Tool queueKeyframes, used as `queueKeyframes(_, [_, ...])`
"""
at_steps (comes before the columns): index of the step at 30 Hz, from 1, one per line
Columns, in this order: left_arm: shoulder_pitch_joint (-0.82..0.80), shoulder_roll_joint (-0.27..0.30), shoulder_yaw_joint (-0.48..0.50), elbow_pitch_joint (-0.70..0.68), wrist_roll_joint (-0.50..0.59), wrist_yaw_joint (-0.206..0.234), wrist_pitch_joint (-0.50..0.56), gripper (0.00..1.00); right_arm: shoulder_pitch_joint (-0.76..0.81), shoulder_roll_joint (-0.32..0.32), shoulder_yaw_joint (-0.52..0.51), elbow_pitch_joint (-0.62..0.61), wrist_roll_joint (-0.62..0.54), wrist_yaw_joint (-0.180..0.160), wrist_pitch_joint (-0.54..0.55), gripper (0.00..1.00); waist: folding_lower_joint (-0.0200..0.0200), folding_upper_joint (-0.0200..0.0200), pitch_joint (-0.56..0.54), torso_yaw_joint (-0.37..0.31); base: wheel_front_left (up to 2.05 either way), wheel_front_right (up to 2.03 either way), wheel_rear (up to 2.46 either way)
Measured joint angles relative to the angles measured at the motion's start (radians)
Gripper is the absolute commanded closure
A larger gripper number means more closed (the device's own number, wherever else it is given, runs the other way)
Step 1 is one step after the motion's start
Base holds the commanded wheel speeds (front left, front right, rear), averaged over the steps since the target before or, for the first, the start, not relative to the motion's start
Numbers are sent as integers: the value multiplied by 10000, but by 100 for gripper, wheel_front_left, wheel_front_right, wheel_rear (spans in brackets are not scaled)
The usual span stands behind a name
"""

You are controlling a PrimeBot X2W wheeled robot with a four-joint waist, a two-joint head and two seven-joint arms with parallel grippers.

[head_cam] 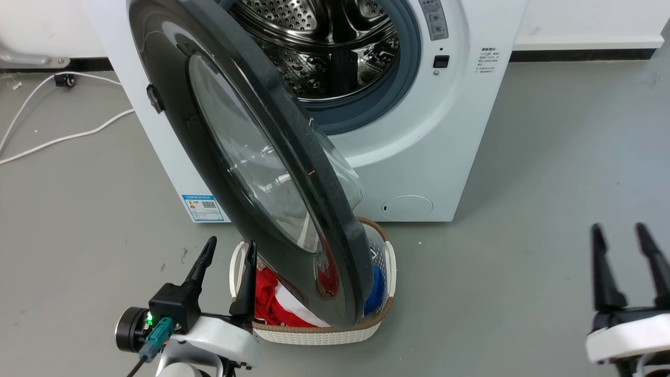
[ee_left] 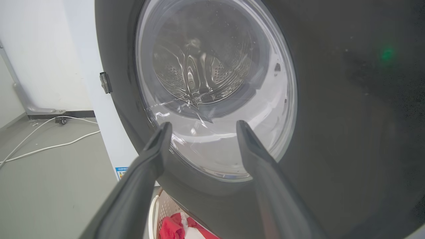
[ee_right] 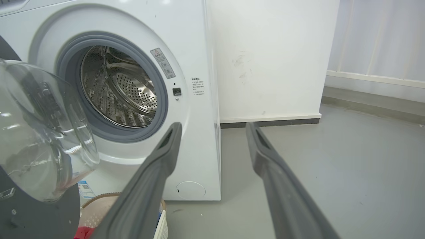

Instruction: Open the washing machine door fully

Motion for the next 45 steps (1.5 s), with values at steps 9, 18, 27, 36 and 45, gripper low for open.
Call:
queueKeyframes(9, [-11,59,-40,113,4,-10,0,0,880,1371,226,-706,-1833,4,301,0,0,0,-136,-41,0,0,0])
queueKeyframes(18, [18,111,-40,240,-4,-12,0,0,965,1607,255,-265,-1877,2,54,0,0,0,-226,-88,0,0,0])
queueKeyframes(27, [66,100,-48,322,-81,-12,0,0,916,1636,249,-267,-1756,2,63,0,0,0,-241,-45,0,0,0])
queueKeyframes(36, [67,81,-157,535,-407,-12,0,100,837,1638,487,-320,-1728,2,82,0,0,0,-224,62,0,0,0])
queueKeyframes(45, [-16,42,-46,178,-644,23,0,100,797,1636,520,-384,-1684,2,128,0,0,0,-147,228,0,0,0])
